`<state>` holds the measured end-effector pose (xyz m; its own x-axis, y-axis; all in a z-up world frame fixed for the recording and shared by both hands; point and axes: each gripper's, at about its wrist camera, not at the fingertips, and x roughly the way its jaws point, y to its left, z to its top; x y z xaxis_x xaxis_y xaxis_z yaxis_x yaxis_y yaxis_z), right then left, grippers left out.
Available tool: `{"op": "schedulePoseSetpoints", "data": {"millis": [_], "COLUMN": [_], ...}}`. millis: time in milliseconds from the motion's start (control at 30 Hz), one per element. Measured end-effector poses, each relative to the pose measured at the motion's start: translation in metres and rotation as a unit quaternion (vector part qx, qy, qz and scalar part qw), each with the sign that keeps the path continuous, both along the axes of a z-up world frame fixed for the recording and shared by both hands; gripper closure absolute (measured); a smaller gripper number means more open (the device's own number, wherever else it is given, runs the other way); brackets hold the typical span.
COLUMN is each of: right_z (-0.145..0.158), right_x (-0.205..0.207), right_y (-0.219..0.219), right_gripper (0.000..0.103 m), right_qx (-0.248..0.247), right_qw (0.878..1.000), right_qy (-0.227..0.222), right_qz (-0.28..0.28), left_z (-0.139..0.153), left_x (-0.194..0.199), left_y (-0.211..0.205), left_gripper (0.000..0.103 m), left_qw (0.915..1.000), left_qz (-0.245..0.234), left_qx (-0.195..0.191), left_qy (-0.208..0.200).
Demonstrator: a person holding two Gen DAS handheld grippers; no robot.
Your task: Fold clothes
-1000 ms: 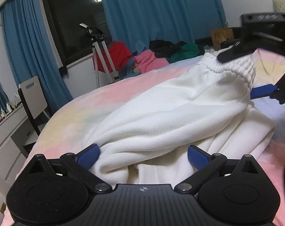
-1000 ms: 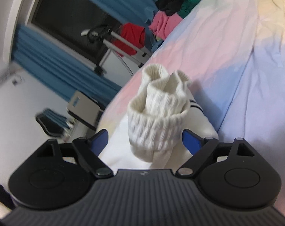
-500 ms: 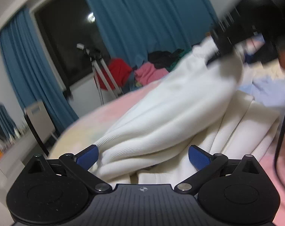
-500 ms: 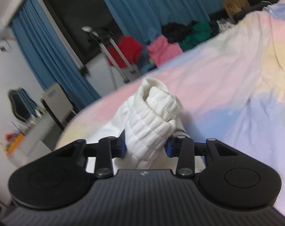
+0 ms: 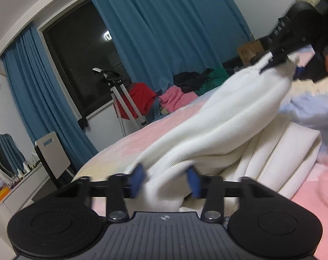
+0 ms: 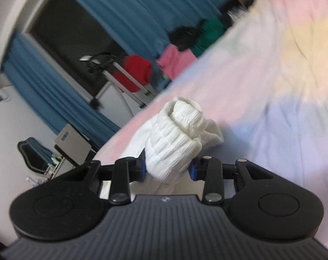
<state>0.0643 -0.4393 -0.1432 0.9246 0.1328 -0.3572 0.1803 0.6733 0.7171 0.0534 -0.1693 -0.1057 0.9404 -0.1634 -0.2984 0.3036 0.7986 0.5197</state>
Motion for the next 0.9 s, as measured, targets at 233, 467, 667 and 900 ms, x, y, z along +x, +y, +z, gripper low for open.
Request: {"op": "schedulePoseSetpoints", "data": {"millis": [233, 467, 667, 900], "right_z": [-0.002, -0.028, -0.043, -0.057], "right_x": [-0.005, -0.006, 0.006, 0.029], "right_y": [0.005, 0.003, 0.011, 0.036], "right_gripper": [0.062, 0.055, 0.021, 0.012], "right_qx": [0.009, 0.023, 0.025, -0.008], "right_qw": [1.000, 0.998, 0.994, 0.990], "right_qy": [0.006, 0.066, 0.100, 0.116], "right_qz": [-0.004, -0.005, 0.029, 0.079], "left_z": [0.012, 0.003, 0.008, 0.016], "left_x": [-0.016, -0.017, -0.004, 0.003], "left_y": [0.020, 0.040, 0.055, 0.071], "left_gripper": [0.095, 0.096, 0.094, 0.090], "left_qw": [0.9984, 0.9844, 0.9750, 0.9640], "left_qz": [-0.046, -0.074, -0.064, -0.057], "left_qx": [0.002, 0.003, -0.040, -0.089], "left_qy": [0.033, 0.160, 0.209, 0.244]}}
